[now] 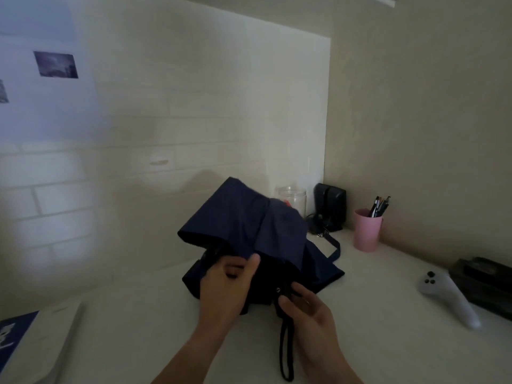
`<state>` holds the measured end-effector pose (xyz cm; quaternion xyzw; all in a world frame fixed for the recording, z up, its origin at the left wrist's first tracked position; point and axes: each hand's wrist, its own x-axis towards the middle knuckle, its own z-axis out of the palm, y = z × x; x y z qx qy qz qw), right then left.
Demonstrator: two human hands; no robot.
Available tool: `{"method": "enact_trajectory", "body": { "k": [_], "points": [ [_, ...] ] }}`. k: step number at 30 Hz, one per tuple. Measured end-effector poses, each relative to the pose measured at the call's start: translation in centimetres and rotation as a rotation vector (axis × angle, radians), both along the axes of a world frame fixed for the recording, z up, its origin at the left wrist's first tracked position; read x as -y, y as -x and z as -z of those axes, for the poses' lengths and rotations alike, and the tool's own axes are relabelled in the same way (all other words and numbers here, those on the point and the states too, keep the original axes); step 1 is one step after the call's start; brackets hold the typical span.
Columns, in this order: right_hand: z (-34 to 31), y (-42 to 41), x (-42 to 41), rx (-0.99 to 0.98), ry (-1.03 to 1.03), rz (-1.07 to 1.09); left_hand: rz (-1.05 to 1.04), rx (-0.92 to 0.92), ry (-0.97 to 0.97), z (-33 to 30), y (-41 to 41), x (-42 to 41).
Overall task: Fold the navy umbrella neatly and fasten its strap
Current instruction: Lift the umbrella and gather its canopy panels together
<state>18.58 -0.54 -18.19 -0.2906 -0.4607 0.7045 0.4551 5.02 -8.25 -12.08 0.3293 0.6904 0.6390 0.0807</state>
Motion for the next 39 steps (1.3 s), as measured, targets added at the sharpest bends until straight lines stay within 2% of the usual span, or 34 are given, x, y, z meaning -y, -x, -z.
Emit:
{"method": "enact_trajectory", "body": {
  "k": [4,6,9,12,13,15,18,20,22,24,26,28,30,33,34,36,37,39],
  "points": [
    [0.5,1.4,-0.3,-0.050,-0.133,-0.034,0.187,-0.075,0.094,1.7,-1.4,-1.4],
    [0.5,1.4,-0.5,0.015,-0.190,-0.023,0.173,-0.164,0.103,3.0,-1.8,-1.9],
    [0.1,0.4,0.8,0.273,-0.197,-0.033,0.121,-0.227,0.064,4.3,-2.1,-1.8],
    [-0.3,-3.0,2.2,0.505,-0.199,-0.223,0.180,-0.102,0.086,5.4,-2.8,-0.9],
    [-0.3,-4.5,2.1,0.514,-0.238,-0.201,0.189,-0.045,0.045,5.8,-2.6,-0.8],
    [-1.3,-7.9,0.3,0.559,-0.341,0.002,0.186,0.037,-0.028,6.2,-1.9,-0.8],
    [-3.2,-11.6,-2.7,0.370,-0.130,0.372,0.251,0.138,-0.044,6.0,-1.7,-0.9],
    [-5.0,-11.9,-4.5,0.256,-0.080,0.471,0.293,0.167,-0.058,6.2,-1.6,-1.0],
    [-7.5,-9.5,-4.7,0.226,-0.086,0.270,0.324,0.206,-0.077,6.4,-1.6,-1.3],
    [-8.7,-6.2,-4.9,0.339,-0.133,0.041,0.335,0.196,-0.077,6.7,-1.5,-1.8],
    [-8.7,-2.7,-4.5,0.430,-0.140,-0.105,0.350,0.115,-0.059,7.1,-1.5,-2.2],
    [-7.9,0.4,-4.1,0.477,-0.150,-0.148,0.360,0.025,-0.014,7.2,-1.8,-2.2],
    [-7.2,2.9,-3.5,0.509,-0.113,-0.082,0.383,-0.051,0.037,7.3,-2.2,-2.1],
    [-6.0,4.4,-3.9,0.472,-0.086,0.171,0.456,-0.176,0.135,5.6,-2.4,-1.1],
    [-5.8,4.4,-4.2,0.440,-0.100,0.234,0.471,-0.305,0.221,4.5,-2.6,-0.5],
    [-5.6,4.0,-4.0,0.408,-0.204,0.301,0.383,-0.693,0.334,1.8,-3.2,1.4],
    [-5.5,3.8,-3.7,0.397,-0.263,0.323,0.266,-0.838,0.300,0.1,-3.5,2.6],
    [-6.0,3.4,-3.2,0.351,-0.393,0.355,0.018,-0.893,-0.038,-3.9,-4.3,4.4]
  ]
}}
